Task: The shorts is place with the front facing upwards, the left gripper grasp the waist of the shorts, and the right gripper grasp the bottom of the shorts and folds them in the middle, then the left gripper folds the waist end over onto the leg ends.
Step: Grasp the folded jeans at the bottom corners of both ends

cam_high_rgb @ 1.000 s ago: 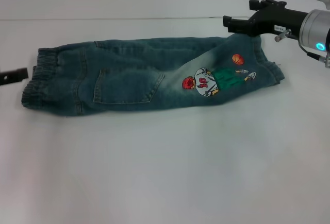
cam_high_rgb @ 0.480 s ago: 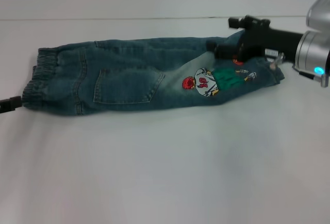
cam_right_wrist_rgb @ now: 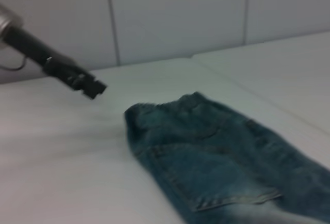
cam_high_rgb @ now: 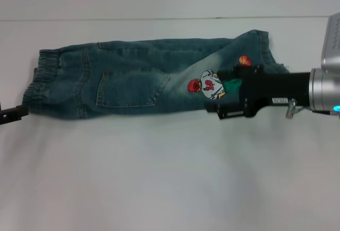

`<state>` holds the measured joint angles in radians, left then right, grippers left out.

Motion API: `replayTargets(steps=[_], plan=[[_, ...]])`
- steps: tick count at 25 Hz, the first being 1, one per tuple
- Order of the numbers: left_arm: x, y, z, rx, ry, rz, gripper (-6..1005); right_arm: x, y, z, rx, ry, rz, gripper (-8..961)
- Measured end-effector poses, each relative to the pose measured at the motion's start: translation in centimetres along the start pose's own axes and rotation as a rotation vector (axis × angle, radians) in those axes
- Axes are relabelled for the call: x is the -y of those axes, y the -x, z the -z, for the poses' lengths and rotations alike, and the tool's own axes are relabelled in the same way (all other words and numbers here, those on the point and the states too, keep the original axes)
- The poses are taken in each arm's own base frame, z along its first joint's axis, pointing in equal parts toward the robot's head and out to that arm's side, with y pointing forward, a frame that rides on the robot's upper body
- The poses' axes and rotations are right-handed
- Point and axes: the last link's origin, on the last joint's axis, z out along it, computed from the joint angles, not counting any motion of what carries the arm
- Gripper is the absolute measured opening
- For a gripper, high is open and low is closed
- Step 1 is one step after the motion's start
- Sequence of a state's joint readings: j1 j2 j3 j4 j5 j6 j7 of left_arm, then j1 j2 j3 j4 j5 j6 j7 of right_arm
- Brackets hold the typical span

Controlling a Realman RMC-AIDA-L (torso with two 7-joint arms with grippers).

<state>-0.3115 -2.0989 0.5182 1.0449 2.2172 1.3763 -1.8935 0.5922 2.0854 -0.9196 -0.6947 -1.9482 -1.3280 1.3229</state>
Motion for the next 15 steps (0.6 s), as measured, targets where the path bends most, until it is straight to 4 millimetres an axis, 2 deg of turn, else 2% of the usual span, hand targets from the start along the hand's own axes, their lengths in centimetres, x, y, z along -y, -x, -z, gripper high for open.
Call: replayTargets(steps=[8, 15], plan=[[0.3, 0.6, -0.8, -0.026, -0.030, -0.012, 880, -0.9, -0.5, 0.0, -0.022, 0.047, 0.000, 930], [0.0, 0.6, -2.8, -0.028, -0.024, -0.033, 879, -0.8, -0.4, -0.2, -0.019, 0.048, 0.004, 930]])
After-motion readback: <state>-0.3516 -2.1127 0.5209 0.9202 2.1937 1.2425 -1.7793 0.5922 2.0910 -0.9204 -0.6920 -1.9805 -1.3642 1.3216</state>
